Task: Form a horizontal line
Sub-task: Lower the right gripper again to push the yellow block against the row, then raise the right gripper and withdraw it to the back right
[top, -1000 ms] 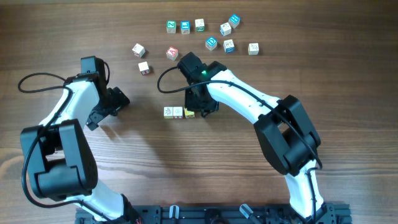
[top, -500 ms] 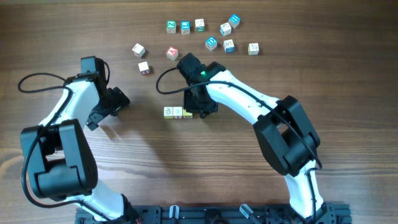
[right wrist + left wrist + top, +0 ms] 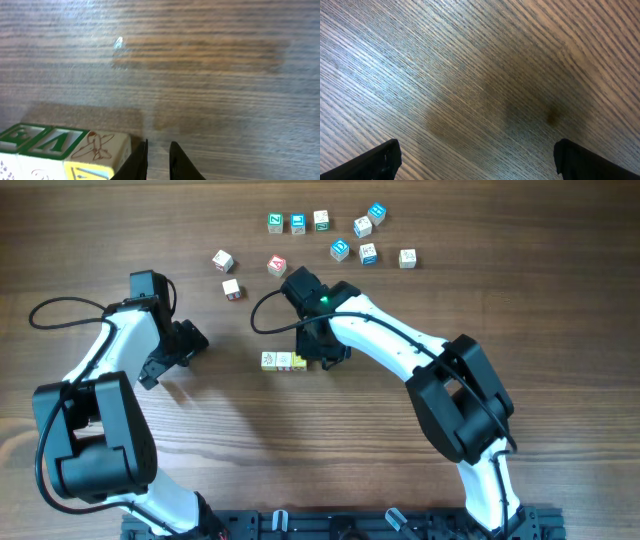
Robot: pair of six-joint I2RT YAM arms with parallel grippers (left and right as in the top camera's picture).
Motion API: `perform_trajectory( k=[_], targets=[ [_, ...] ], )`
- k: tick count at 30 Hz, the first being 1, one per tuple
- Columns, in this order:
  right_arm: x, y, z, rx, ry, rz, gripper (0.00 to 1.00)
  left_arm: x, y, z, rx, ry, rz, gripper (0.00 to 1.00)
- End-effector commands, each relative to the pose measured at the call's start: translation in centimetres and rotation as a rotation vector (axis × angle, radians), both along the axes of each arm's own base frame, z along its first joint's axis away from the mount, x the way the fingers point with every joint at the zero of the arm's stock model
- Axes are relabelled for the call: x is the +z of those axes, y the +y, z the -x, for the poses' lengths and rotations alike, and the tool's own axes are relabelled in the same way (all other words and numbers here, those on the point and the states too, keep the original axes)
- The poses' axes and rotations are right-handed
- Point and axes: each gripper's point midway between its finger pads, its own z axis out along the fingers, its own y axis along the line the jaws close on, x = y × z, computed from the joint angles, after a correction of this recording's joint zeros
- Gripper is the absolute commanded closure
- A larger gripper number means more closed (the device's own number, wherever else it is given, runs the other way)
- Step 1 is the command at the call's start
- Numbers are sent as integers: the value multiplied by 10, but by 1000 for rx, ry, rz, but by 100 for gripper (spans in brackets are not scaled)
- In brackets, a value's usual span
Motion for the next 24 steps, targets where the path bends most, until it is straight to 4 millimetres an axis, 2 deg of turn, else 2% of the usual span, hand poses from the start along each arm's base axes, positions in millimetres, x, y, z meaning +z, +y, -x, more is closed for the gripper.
perform_trajectory(
  k=[1, 7, 8, 10, 21, 24],
  targets=[
    [-1, -15, -12, -37, -27, 28, 85, -3, 1, 1, 18, 7, 7, 0],
    [2, -16, -31, -55, -103, 29, 89, -3, 1, 1, 18, 7, 7, 0],
    [2, -16, -33, -57, -115, 31, 92, -3, 1, 1, 18, 7, 7, 0],
    [2, -16, -34, -58, -120, 30, 96, -3, 1, 1, 18, 7, 7, 0],
    [3, -15, -37, -60, -133, 29, 96, -3, 1, 1, 18, 7, 7, 0],
    [4, -30, -52, -106, -146, 23, 96, -3, 1, 1, 18, 7, 7, 0]
  ],
)
